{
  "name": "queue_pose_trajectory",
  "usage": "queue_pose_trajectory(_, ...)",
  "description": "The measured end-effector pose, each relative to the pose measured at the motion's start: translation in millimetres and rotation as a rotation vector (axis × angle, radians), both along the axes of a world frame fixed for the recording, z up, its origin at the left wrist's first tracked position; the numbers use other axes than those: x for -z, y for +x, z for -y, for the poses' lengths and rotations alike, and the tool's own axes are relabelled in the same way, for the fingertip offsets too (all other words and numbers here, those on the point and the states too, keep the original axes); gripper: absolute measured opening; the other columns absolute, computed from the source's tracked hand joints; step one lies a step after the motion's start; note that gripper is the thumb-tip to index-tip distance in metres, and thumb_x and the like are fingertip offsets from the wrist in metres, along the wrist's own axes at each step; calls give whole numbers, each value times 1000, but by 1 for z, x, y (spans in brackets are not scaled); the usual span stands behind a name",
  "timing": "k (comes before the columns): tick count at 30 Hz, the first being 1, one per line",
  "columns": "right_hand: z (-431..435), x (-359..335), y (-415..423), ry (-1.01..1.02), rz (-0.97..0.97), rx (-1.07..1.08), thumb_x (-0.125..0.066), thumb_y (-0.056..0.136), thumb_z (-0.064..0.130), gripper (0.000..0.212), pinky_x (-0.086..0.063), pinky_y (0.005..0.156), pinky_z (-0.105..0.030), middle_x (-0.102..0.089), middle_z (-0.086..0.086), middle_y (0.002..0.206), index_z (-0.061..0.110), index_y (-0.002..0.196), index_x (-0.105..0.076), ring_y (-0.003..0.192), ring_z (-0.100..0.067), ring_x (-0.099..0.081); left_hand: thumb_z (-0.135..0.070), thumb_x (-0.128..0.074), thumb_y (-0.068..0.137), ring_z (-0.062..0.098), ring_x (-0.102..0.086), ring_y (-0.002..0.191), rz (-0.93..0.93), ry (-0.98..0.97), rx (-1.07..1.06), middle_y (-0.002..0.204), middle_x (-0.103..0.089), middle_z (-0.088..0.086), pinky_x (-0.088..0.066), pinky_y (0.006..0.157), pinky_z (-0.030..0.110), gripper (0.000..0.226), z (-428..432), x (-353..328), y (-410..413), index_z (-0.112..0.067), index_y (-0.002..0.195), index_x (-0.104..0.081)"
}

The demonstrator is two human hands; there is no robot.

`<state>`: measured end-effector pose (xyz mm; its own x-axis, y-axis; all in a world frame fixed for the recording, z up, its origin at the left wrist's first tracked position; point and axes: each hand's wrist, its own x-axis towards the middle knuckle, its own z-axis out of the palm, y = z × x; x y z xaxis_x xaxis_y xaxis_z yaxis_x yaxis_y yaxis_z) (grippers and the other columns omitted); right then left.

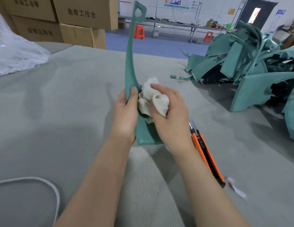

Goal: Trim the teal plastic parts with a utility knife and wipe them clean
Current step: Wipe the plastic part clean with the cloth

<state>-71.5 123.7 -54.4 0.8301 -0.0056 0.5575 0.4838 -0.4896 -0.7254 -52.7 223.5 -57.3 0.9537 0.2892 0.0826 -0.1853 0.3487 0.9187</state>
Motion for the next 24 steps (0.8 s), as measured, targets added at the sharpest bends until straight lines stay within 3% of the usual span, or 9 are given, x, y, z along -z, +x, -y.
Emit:
queue_pose_trajectory(3,2,8,3,-163,-164,151,-58,92,46,53,-12,120,-42,-22,-9,159,25,139,-50,148,-29,-12,-27,-44,102,14,-66,85,29,-39,-55,94,-68,1,-55,76,27,21,-2,-3,0,-24,93,-63)
queue_pose_trajectory(5,-3,14,2,-52,-243,86,-59,84,62,77,-20,117,-49,-24,-9,160,30,147,-29,146,-29,-22,-27,-45,102,13,-66,86,51,-3,-59,95,-69,1,-55,76,24,21,-2,-4,-1,-23,94,-64)
queue_pose_trajectory(7,-5,19,6,-30,-280,121,-56,79,71,84,-37,108,-48,-42,-7,150,35,145,-19,133,-28,-45,-27,-47,101,16,-67,87,57,17,-36,96,-70,3,-55,78,29,21,1,-3,-2,-23,92,-65)
queue_pose_trajectory(9,1,19,15,-25,-259,180,-56,83,66,65,-50,90,-39,-62,1,119,30,135,-42,108,-23,-60,-27,-49,100,17,-68,83,50,7,6,92,-71,3,-56,77,32,21,2,-2,-4,-22,89,-66)
queue_pose_trajectory(12,19,20,28,98,-218,205,-55,93,49,30,-46,64,-21,-59,8,78,21,102,-57,78,-19,-58,-29,-50,99,17,-72,83,44,-14,111,90,-75,1,-58,71,32,20,-1,-2,-5,-22,92,-67)
queue_pose_trajectory(14,27,22,32,118,-215,163,-51,97,42,31,-37,53,-12,-55,7,73,14,88,-57,68,-13,-49,-31,-49,100,18,-73,84,38,-41,174,90,-76,3,-58,65,30,20,-6,-2,-6,-21,97,-66)
queue_pose_trajectory(17,31,22,35,126,-234,63,-49,100,34,27,-36,55,-16,-51,11,71,22,77,-52,64,-4,-45,-32,-49,99,20,-73,85,7,-66,198,92,-76,6,-58,64,30,20,-13,-1,-4,-21,99,-66)
queue_pose_trajectory(21,35,21,34,369,-275,68,-51,99,19,24,-36,52,-15,-51,13,66,27,76,-52,53,2,-44,-33,-49,99,16,-73,82,-25,-59,174,89,-76,2,-57,67,29,20,-16,1,-1,-21,98,-65)
queue_pose_trajectory(24,43,12,30,669,-268,94,-53,98,14,12,-42,49,-13,-58,8,70,16,89,-59,52,2,-54,-29,-49,100,12,-72,70,-57,-57,210,80,-75,-2,-54,55,23,19,-15,2,-2,-20,98,-65)
